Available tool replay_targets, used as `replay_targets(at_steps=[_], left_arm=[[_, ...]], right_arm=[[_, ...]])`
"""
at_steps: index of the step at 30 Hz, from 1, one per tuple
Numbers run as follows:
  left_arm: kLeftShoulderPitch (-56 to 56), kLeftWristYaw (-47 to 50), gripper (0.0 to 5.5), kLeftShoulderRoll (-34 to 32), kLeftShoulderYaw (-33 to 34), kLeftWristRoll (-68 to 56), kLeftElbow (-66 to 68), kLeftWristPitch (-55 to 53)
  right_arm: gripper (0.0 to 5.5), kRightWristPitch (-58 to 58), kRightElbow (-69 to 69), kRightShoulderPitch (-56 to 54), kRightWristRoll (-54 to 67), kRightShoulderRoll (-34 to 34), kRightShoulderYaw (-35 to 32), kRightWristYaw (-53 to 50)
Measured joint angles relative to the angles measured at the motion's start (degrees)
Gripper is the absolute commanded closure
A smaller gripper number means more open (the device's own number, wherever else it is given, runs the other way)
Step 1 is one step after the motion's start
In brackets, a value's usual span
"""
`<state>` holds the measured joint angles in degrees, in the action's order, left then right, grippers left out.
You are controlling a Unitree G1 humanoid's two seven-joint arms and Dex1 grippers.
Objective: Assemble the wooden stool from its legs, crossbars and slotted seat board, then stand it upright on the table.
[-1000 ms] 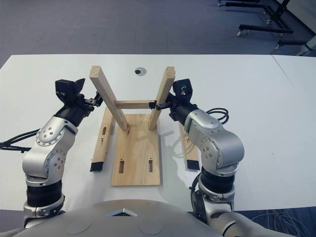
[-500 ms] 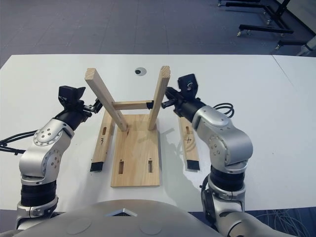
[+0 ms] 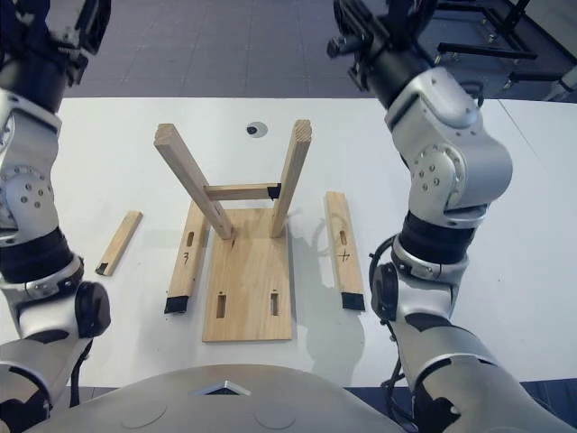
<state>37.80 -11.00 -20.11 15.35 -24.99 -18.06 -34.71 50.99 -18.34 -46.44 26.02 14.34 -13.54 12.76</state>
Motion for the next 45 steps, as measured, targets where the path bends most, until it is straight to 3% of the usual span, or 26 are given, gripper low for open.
replay_targets(at_steps=[5,10,13,17,19,21,28,35,38,41,45], left_arm=[[0.77,2.96,1.37,2.75,-0.85,-7.24,-7.58,-8.09],[-11.24,4.08,1.37,4.24,-4.29,-11.21,-12.53,-15.35],[-16.35,2.41,1.37,3.73,-7.46,-7.68,-11.3,-9.14],[-17.98,0.37,1.37,3.19,-9.27,-5.63,-7.93,-5.03],[-23.47,-0.21,1.37,3.86,-12.03,-4.9,-2.67,-7.19],[-22.22,-0.25,1.37,3.72,-11.8,-3.69,-1.84,-6.16],[-14.2,0.34,1.37,4.87,-5.34,-6.02,-3.92,-1.72],[-12.55,-6.37,1.37,6.17,0.36,-22.11,-9.08,1.09],[-14.44,-8.36,1.37,2.83,3.49,-26.89,-10.75,-0.23],[-22.49,-15.2,1.37,-3.29,8.26,-31.07,-12.56,-1.24],[-40.37,-30.58,1.37,-10.7,10.44,-31.12,-12.75,-1.79]], right_arm=[[5.45,4.62,-8.61,-1.17,5.91,-4.83,1.05,-3.96],[5.45,8.74,-12.93,14.34,8.77,-8.43,9.94,-4.44],[5.45,5.34,-11.64,16.08,5.42,-6.0,14.66,-4.12],[5.45,5.07,-11.22,16.91,5.71,-6.42,15.05,-3.67],[5.45,5.03,-11.44,16.36,7.04,-7.16,14.01,-3.61],[5.45,4.78,-11.42,15.58,8.68,-8.8,12.62,-3.82],[5.45,1.33,-12.57,12.64,16.28,-10.82,4.6,-4.26],[5.45,-2.86,-11.78,5.78,22.37,-5.63,-2.8,-3.58],[5.45,-3.6,-12.24,5.15,27.55,-3.29,-6.66,-4.06],[5.45,-3.63,-14.25,9.87,35.09,-0.23,-11.43,-3.35],[5.45,-0.36,-16.19,31.97,46.13,6.06,-15.83,10.37]])
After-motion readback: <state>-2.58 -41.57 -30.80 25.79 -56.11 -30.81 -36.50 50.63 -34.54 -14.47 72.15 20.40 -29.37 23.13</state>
